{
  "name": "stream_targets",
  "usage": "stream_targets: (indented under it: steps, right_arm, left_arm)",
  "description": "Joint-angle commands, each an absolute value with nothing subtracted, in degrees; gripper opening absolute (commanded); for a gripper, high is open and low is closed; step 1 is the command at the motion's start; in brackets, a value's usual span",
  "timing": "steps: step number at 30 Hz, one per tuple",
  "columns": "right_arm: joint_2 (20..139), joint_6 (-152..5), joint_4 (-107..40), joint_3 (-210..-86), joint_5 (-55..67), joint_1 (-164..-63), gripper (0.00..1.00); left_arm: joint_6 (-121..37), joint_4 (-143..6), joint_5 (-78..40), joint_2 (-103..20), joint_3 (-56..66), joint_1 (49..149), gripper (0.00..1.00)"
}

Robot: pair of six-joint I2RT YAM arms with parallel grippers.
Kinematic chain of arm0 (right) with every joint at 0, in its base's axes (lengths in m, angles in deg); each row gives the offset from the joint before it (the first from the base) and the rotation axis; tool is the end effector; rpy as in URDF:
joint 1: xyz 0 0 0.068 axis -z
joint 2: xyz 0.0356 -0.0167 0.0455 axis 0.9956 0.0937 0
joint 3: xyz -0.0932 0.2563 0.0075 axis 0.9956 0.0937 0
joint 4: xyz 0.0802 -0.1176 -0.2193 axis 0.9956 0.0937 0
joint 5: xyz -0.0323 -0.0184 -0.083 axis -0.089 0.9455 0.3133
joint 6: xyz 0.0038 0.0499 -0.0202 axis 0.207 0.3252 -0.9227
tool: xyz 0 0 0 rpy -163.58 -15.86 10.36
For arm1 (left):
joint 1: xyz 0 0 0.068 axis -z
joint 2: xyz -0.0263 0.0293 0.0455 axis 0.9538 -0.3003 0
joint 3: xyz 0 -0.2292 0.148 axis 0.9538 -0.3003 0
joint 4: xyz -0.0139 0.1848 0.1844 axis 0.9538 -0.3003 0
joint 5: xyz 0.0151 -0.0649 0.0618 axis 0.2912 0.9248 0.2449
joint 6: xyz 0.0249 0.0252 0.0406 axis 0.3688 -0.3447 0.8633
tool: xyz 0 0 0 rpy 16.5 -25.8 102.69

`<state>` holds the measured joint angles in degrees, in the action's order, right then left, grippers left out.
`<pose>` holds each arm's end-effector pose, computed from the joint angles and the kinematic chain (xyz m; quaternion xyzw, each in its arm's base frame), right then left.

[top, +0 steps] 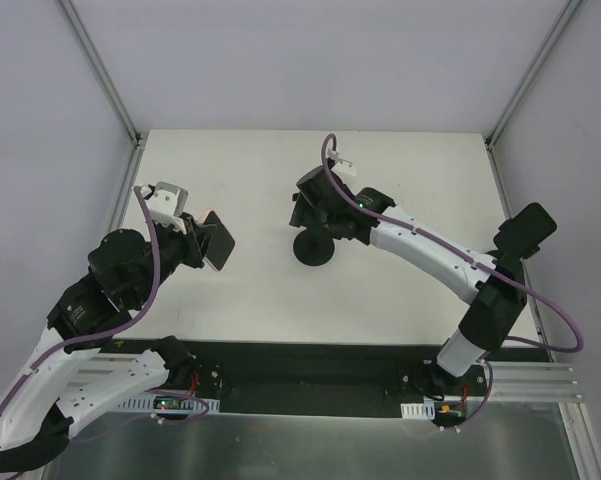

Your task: Place the phone on the phone stand

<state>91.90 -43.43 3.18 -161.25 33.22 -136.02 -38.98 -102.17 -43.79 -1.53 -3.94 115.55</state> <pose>0.2371 0.2780 0.3441 -0.0439 0.9022 0.1681 0.3949 0.0816 -0.0623 0.4279 0.1191 0.7175 -0.1991 0.6568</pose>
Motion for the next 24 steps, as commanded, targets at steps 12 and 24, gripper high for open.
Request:
stream_targets:
  steps: [12, 24]
  right_arm:
    - [95.0, -34.6, 8.0, -165.4, 40.6, -136.4, 0.33]
    - [93.5, -76.4, 7.7, -163.4, 27.1, -136.2, 0.01]
  left_arm:
    - [-39.6, -98.3, -40.7, -2.1, -3.5, 115.2, 0.0]
    - [-40.3, -96.1, -27.5, -8.4, -2.5, 115.2, 0.0]
